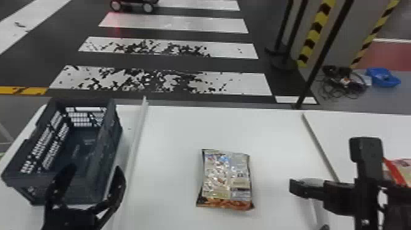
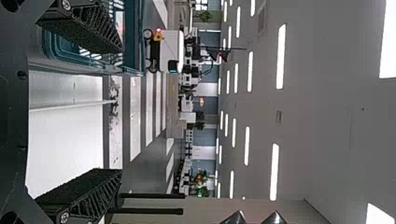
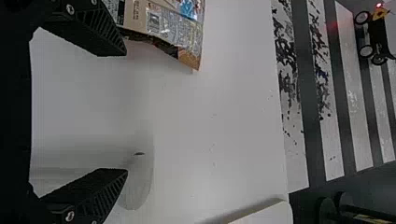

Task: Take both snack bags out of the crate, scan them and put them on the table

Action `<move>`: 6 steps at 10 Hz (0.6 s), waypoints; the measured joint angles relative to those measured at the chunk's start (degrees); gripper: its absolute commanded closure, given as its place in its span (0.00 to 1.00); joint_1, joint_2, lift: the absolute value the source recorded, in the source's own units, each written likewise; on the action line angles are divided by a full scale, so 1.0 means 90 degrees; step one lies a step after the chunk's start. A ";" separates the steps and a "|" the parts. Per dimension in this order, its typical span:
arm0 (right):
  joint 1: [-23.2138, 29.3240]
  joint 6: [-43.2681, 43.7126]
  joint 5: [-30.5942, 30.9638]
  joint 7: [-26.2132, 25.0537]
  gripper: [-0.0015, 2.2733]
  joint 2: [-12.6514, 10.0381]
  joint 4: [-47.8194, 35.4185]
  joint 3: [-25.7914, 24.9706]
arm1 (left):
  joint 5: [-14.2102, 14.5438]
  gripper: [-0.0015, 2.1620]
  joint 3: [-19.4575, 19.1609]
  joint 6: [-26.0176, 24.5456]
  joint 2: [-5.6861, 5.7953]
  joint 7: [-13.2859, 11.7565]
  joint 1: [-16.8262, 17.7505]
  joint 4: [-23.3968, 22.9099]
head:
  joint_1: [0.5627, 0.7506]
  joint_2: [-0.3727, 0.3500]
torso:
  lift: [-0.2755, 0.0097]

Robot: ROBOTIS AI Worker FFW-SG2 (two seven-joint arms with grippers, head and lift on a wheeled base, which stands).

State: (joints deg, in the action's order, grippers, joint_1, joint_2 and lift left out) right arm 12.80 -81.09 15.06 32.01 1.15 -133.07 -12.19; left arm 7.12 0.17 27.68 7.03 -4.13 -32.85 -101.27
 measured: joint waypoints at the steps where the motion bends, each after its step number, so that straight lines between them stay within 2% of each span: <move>1: 0.0027 -0.0022 0.0045 0.0100 0.05 0.0050 0.0004 -0.0071 | 0.0007 0.04 0.0000 0.0030 0.0000 0.0000 0.0005 0.0024 | 0.70 0.39 | 0.65; 6: -0.0109 0.0101 -0.0078 0.0282 0.04 0.0260 0.0880 -0.0230 | 0.0017 0.04 0.0010 0.0090 0.0007 0.0000 0.0007 0.0082 | 0.70 0.37 | 0.65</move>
State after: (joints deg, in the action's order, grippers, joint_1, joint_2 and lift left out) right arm 11.82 -80.18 14.36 34.54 3.49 -125.15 -14.25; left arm 7.27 0.26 28.49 7.09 -4.13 -32.78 -100.53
